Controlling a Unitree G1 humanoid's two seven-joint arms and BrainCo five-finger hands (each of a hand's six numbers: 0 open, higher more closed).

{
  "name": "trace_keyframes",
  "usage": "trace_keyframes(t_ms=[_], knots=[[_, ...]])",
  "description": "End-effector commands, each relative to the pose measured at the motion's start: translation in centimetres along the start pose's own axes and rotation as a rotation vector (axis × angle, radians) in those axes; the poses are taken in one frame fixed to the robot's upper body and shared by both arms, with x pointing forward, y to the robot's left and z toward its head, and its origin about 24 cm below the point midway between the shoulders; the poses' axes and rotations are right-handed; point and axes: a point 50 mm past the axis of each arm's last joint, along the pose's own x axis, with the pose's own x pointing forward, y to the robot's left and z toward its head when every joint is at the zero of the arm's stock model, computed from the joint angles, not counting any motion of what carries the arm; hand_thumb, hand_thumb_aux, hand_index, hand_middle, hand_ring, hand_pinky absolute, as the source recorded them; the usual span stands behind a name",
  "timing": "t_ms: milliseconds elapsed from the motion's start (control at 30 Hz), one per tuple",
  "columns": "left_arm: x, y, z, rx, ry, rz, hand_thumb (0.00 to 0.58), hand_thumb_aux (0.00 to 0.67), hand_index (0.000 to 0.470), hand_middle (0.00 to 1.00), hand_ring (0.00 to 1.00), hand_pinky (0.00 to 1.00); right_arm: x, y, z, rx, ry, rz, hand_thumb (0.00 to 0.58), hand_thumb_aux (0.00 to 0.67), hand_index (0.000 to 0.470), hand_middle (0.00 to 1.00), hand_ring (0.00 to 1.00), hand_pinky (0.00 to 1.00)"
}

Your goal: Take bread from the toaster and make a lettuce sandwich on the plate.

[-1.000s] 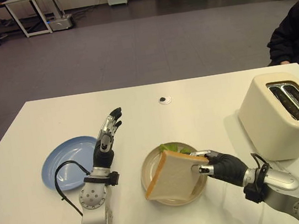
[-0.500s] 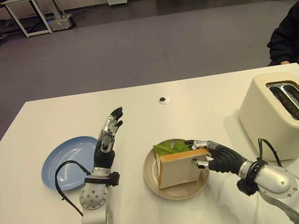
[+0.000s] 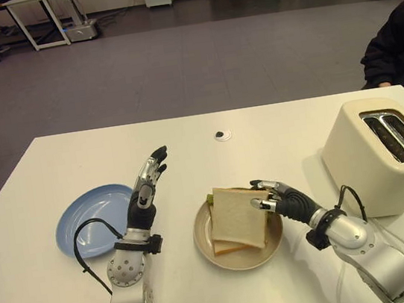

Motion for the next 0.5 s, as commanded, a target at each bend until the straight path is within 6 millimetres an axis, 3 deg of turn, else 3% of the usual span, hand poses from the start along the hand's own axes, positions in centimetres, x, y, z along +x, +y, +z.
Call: trace_keyframes(t_ms=[33,167,267,400,500], knots=[[-0.2,-0.3,-0.1,-0.001,0.014,-0.013,0.0,0.0,0.0,0.0,0.0,0.0,1.0,0.2,-0.3,-0.041,0.002,0.002,0.0,0.0,0.0,0.0,0.0,0.0],[-0.2,-0.4,0.0,-0.004,0.009,-0.016,0.0,0.0,0.0,0.0,0.0,0.0,1.2,-0.1,0.5,-0.084,-0.053,-0.034,0.0,0.0,0.0,0.0,0.0,0.0],[-0.1,-0.5,0.0,-0.006,0.007,-0.019,0.0,0.0,0.0,0.0,0.0,0.0,0.9,-1.0,2.4,-0.122,-0.186,-0.115,0.0,0.0,0.0,0.0,0.0,0.0],[0.0,-0.6,0.3,0.001,-0.005,-0.035,0.0,0.0,0.0,0.0,0.0,0.0,-1.3,-2.4,6.5,-0.102,-0.53,-0.217,0.0,0.0,0.0,0.0,0.0,0.0],[0.1,-1.2,1.9,-0.01,-0.052,-0.135,0.0,0.0,0.0,0.0,0.0,0.0,-2.5,-3.1,6.5,0.001,-0.613,-0.141,0.0,0.0,0.0,0.0,0.0,0.0]])
